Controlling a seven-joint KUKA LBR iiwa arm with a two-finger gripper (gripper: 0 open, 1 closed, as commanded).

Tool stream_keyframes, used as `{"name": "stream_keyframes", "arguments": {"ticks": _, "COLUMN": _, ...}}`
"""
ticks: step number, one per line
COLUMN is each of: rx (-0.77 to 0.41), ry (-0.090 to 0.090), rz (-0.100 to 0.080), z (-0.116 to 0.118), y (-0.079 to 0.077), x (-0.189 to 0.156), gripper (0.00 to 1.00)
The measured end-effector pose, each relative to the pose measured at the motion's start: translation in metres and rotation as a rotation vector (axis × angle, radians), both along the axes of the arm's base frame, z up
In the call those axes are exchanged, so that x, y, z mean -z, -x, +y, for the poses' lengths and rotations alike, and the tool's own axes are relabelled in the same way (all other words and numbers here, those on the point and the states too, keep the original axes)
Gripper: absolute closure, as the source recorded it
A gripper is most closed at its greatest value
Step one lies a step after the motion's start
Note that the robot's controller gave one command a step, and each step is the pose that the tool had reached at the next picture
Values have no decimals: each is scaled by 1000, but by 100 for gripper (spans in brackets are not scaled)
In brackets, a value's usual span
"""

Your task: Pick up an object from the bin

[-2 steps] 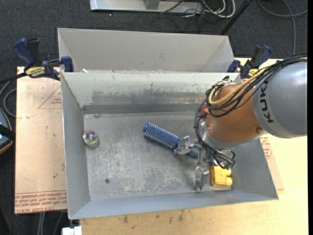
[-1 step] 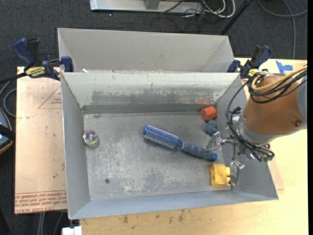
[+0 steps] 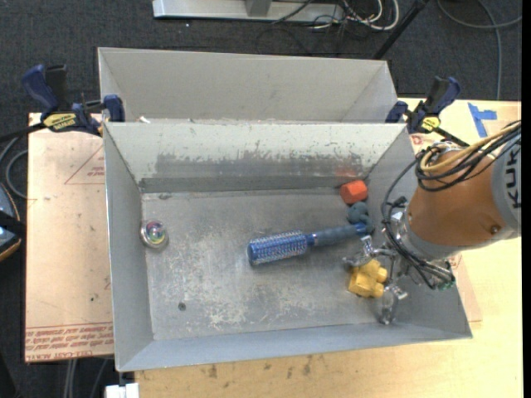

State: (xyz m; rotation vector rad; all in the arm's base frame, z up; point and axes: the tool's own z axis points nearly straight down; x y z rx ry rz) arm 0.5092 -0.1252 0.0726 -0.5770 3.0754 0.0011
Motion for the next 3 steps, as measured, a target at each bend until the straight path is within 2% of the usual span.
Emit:
{"name": "stream_keyframes", "arguments": {"ticks": 1, "rx": -170, "ry": -12, "rz": 18, "z": -21, "y": -37, "x": -11, "gripper": 0}}
{"name": "stream_keyframes", "arguments": {"ticks": 2, "rx": -102, "ry": 5, "rz": 5, "z": 10, "y": -36, "x": -3, "gripper": 0}}
{"name": "stream_keyframes", "arguments": {"ticks": 3, "rx": -99, "ry": 3, "rz": -2, "z": 10, "y": -37, "x": -4, "gripper": 100}}
